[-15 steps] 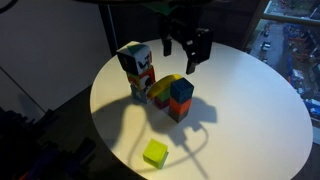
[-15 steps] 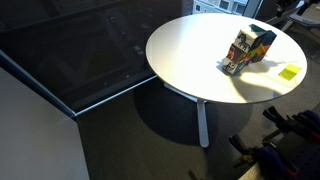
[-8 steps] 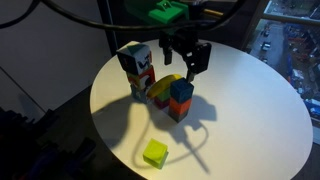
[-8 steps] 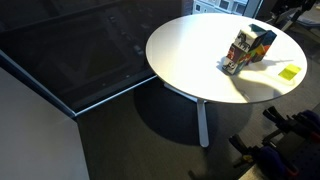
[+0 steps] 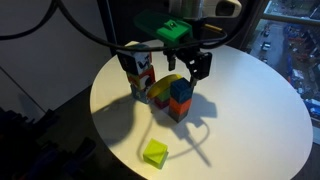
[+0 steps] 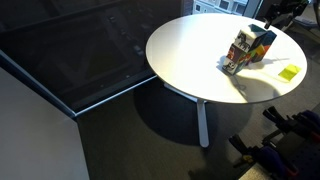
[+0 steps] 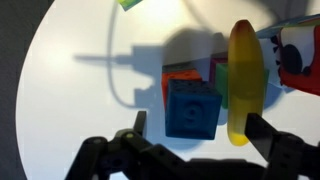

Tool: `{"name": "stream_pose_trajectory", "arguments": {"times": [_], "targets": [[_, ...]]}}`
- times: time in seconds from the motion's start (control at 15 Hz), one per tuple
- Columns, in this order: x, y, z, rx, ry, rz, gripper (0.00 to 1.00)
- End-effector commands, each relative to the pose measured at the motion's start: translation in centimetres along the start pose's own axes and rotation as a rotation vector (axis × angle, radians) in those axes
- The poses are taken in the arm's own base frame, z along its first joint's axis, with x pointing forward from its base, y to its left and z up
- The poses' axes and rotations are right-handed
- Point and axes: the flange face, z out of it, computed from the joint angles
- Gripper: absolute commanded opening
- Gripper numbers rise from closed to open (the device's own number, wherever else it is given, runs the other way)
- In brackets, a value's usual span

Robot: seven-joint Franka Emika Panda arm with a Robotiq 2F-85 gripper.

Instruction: Remove the blue block from the orange block top and put it on the block with an image of a green triangle

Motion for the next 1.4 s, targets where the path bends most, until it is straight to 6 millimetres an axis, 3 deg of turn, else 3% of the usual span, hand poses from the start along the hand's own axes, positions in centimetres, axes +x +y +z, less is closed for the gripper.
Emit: {"name": "stream_pose_trajectory", "arguments": {"times": [0.0,1.33], "targets": [[1.2,0.3,0.6,0.021,0.016,0.002,1.00],[2.3,1.2,4.4,0.014,-0.015,-0.019,1.00]]}}
